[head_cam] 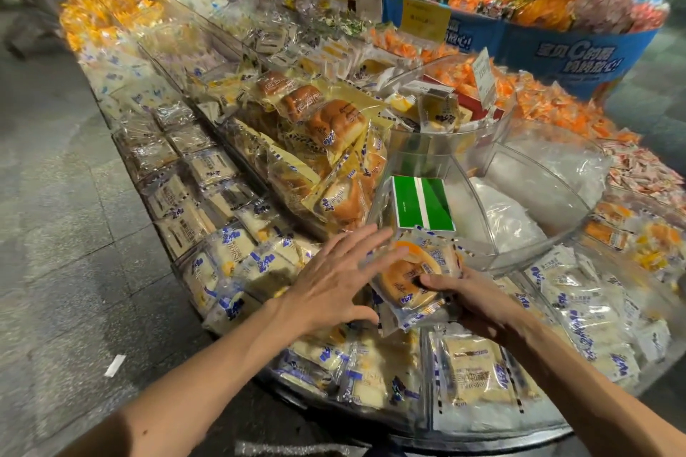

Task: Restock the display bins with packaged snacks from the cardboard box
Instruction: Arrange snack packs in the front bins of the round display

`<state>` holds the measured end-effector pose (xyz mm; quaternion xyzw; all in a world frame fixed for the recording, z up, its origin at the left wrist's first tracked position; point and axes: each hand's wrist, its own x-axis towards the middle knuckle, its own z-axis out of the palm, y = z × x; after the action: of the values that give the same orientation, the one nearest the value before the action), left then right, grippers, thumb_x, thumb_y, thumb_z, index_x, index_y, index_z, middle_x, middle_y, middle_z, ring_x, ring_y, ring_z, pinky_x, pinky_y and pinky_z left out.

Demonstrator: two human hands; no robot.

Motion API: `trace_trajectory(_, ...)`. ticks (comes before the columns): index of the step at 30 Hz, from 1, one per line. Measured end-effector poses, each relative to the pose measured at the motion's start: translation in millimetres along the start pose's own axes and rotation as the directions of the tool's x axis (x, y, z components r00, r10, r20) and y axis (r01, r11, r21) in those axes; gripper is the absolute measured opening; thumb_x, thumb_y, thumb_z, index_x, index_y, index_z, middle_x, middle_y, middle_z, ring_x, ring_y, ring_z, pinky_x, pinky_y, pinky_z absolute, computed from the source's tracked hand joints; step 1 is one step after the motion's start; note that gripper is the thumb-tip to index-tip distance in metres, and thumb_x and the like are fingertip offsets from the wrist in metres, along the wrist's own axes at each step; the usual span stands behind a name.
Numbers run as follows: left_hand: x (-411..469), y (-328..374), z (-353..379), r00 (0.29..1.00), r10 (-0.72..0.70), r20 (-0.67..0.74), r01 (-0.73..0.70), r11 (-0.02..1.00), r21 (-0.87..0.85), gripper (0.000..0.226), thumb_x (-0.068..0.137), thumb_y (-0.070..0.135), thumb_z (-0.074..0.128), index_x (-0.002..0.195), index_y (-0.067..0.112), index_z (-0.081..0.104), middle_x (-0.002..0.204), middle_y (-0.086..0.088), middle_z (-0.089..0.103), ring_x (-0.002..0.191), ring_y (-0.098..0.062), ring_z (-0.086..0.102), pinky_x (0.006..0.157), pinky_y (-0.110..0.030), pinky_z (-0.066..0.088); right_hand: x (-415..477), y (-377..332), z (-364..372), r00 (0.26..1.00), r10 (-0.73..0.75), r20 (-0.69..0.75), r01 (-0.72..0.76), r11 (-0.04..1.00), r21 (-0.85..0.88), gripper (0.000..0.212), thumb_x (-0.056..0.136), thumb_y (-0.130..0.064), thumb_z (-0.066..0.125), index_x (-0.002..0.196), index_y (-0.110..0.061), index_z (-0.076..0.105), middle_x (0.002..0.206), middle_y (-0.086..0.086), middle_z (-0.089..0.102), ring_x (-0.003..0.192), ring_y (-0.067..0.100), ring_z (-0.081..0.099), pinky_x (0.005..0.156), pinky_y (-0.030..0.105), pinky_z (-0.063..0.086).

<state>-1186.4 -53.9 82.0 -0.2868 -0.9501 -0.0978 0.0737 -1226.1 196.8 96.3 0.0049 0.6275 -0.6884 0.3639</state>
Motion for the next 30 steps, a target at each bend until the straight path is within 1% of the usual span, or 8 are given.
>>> trace_trajectory(4, 1.5, 10.3, -7.8, 0.992, 0.127, 0.005, -0.127, 0.984, 0.128, 0.121, 0.069, 0.058, 0.076, 0.157, 0.031, -0.003, 0.165, -0.007, 0.01, 0.153, -0.024, 0.015, 0.123, -0.047, 0.017, 6.8, -3.0, 20.3, 0.994, -0.037, 0.105, 0.037, 0.999, 0.001, 0.046, 0.086, -0.002, 0.071, 0.129, 0.005, 0.054, 0.123, 0.031, 0.064, 0.118, 0.044, 0.062, 0.106, 0.056, 0.046)
trace_trajectory(9, -10.5, 8.6, -11.8, 0.997, 0.066, -0.029, -0.066, 0.998, 0.0, 0.114, 0.071, 0.027, 0.089, 0.156, 0.03, 0.013, 0.153, -0.003, 0.043, 0.136, -0.021, 0.048, 0.111, -0.042, 0.043, 12.6, -7.4, 32.7, 0.995, -0.041, 0.096, 0.045, 0.998, -0.035, 0.046, 0.086, -0.027, 0.066, 0.124, 0.0, 0.059, 0.11, 0.014, 0.075, 0.111, 0.034, 0.067, 0.108, 0.048, 0.046)
trace_trajectory(12, -18.1, 7.6, -14.4, 0.998, -0.062, -0.017, 0.061, 0.996, -0.063, 0.113, 0.066, 0.011, 0.091, 0.149, 0.036, 0.019, 0.138, -0.004, 0.057, 0.118, -0.024, 0.062, 0.104, -0.039, 0.049, 9.8, -10.5, 33.4, 0.996, -0.03, 0.085, 0.032, 0.999, -0.024, 0.029, 0.101, -0.028, 0.048, 0.111, -0.006, 0.063, 0.081, -0.001, 0.078, 0.068, 0.004, 0.073, 0.073, 0.02, 0.059)
trace_trajectory(14, -20.7, 7.7, -16.5, 0.986, -0.152, 0.075, 0.164, 0.97, -0.182, 0.091, 0.075, 0.021, 0.086, 0.138, 0.039, 0.024, 0.12, -0.007, 0.065, 0.098, -0.025, 0.066, 0.088, -0.041, 0.058, 6.8, -9.7, 30.2, 0.997, -0.008, 0.072, 0.009, 1.0, -0.006, 0.038, 0.1, -0.03, 0.049, 0.118, 0.002, 0.059, 0.083, 0.011, 0.077, 0.064, 0.016, 0.074, 0.053, 0.022, 0.056)
trace_trajectory(16, -19.8, 9.8, -20.3, 0.975, -0.202, 0.094, 0.222, 0.921, -0.321, 0.066, 0.08, 0.03, 0.081, 0.127, 0.038, 0.036, 0.11, -0.003, 0.066, 0.082, -0.018, 0.065, 0.073, -0.04, 0.06, 6.7, -6.8, 27.6, 0.999, -0.011, 0.051, 0.012, 1.0, -0.016, 0.055, 0.091, -0.036, 0.056, 0.128, 0.005, 0.054, 0.097, 0.021, 0.075, 0.073, 0.025, 0.075, 0.057, 0.027, 0.058)
trace_trajectory(20, -12.9, 26.3, -42.3, 0.948, -0.307, 0.081, 0.294, 0.75, -0.593, 0.051, 0.07, 0.075, 0.062, 0.102, 0.037, 0.056, 0.101, 0.008, 0.065, 0.083, -0.002, 0.06, 0.075, -0.021, 0.053, 4.5, -4.1, 19.0, 0.999, -0.007, 0.043, 0.008, 1.0, -0.014, 0.064, 0.083, -0.041, 0.059, 0.132, 0.0, 0.053, 0.111, 0.026, 0.071, 0.086, 0.031, 0.074, 0.066, 0.032, 0.06)
trace_trajectory(26, 6.0, 15.8, -31.5, 0.759, -0.629, 0.167, 0.49, 0.384, -0.783, 0.084, 0.064, 0.091, 0.057, 0.079, 0.008, 0.055, 0.068, -0.003, 0.046, 0.065, -0.02, 0.05, 0.068, -0.048, 0.047, -3.7, 1.3, -7.2, 0.999, 0.042, 0.0, -0.042, 0.996, 0.08, 0.059, 0.08, -0.038, 0.066, 0.125, 0.0, 0.055, 0.097, 0.021, 0.074, 0.079, 0.03, 0.073, 0.063, 0.035, 0.061)
trace_trajectory(30, 22.9, 18.3, -20.9, 0.697, -0.663, 0.273, 0.468, 0.132, -0.874, 0.087, 0.068, 0.087, 0.06, 0.11, 0.011, 0.063, 0.093, -0.001, 0.064, 0.094, -0.016, 0.063, 0.088, -0.035, 0.051, -8.6, 5.9, -26.8, 0.995, 0.081, -0.051, -0.075, 0.991, 0.115, 0.063, 0.084, -0.041, 0.069, 0.132, -0.002, 0.054, 0.122, 0.03, 0.065, 0.098, 0.037, 0.071, 0.076, 0.041, 0.061)
